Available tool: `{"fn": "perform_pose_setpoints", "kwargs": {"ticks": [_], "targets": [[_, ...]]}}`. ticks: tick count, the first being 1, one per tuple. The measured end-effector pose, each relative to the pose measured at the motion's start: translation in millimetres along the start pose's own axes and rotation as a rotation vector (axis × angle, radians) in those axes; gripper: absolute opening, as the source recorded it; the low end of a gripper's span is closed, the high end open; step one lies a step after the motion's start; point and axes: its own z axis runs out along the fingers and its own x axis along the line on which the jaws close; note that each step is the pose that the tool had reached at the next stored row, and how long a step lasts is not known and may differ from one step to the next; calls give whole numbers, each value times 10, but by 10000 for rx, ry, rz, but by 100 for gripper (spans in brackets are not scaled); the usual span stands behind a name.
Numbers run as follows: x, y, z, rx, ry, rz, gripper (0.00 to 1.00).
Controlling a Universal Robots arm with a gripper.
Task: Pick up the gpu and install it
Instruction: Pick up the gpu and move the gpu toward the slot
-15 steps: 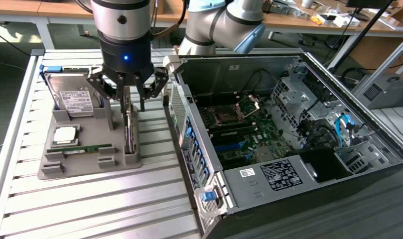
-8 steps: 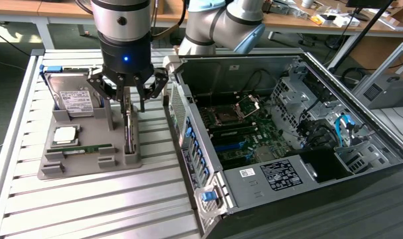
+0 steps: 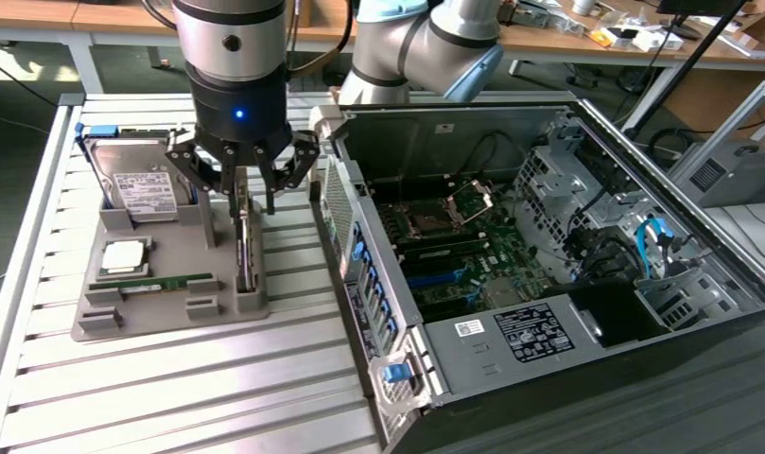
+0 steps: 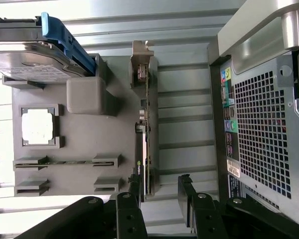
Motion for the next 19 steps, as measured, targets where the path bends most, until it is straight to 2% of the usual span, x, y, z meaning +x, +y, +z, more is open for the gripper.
{"fn": "perform_pose_setpoints", "kwargs": {"ticks": [19], "targets": [[1, -2, 49, 0, 0, 0, 43]]}}
